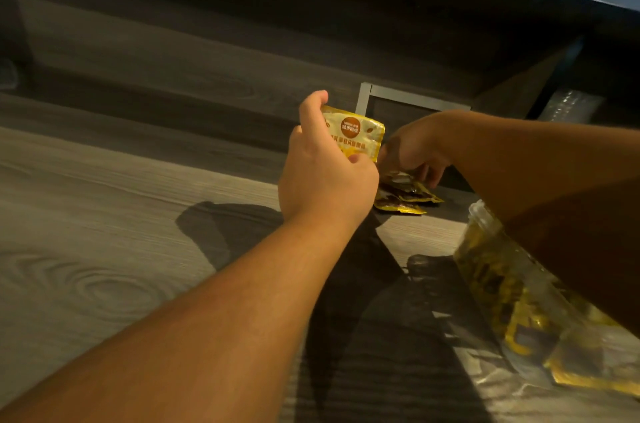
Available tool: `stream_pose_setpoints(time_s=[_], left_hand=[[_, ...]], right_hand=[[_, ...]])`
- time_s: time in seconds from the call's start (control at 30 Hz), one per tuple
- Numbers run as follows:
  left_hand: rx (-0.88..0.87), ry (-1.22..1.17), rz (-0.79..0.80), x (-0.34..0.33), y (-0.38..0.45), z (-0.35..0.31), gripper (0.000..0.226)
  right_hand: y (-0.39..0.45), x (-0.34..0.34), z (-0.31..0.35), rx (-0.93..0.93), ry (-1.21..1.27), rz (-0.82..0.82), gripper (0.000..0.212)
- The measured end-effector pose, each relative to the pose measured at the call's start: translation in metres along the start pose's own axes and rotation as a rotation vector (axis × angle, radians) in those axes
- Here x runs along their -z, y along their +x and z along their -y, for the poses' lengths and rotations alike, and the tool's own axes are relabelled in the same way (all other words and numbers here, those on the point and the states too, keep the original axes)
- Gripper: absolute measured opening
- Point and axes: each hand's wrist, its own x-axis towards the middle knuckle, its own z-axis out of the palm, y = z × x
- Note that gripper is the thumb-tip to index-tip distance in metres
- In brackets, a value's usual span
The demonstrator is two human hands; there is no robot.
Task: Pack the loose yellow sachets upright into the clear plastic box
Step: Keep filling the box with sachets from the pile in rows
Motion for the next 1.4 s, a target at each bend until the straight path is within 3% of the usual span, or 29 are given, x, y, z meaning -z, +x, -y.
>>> stream_pose_setpoints(time_s=[0.1, 0.27, 0.37, 0.53, 0.7, 0.8, 0.93, 1.0, 1.23, 1.4], left_hand=[[-0.015, 0.007, -0.015, 0.000, 0.000, 0.001, 0.076], [-0.027, 0.012, -0.020, 0.000, 0.000, 0.002, 0.075], [-0.039, 0.021, -0.026, -0.001, 0.001, 0.002, 0.075], [-0.042, 0.021, -0.024, -0.001, 0.001, 0.003, 0.075], [-0.062, 0.028, -0.027, -0.003, 0.002, 0.005, 0.075], [-0.077, 0.011, -0.015, -0.002, 0.003, 0.006, 0.076], [-0.114, 0.000, 0.003, -0.001, 0.000, 0.007, 0.077], [-0.135, 0.003, -0.005, 0.001, -0.001, 0.005, 0.079], [-0.224, 0.022, 0.014, 0.004, -0.021, -0.021, 0.067], [-0.176, -0.152, -0.030, 0.007, -0.033, -0.073, 0.050]], right_hand=[[0.006, 0.000, -0.002, -0.021, 0.074, -0.035, 0.063], [0.002, 0.004, -0.004, 0.065, 0.095, 0.035, 0.025], [-0.004, 0.004, -0.003, 0.122, 0.112, 0.054, 0.019], [-0.007, 0.004, -0.001, 0.199, -0.039, 0.048, 0.033], [-0.007, 0.012, -0.004, 0.189, -0.078, 0.034, 0.069], [-0.013, 0.022, -0.007, 0.218, -0.076, -0.071, 0.062], [-0.033, 0.030, -0.022, 0.296, -0.002, -0.194, 0.022], [-0.048, 0.031, -0.034, 0.341, 0.063, -0.206, 0.013], [-0.098, 0.015, -0.085, 0.400, 0.628, -0.498, 0.019], [-0.140, 0.006, -0.128, 0.456, 0.708, -0.718, 0.021]])
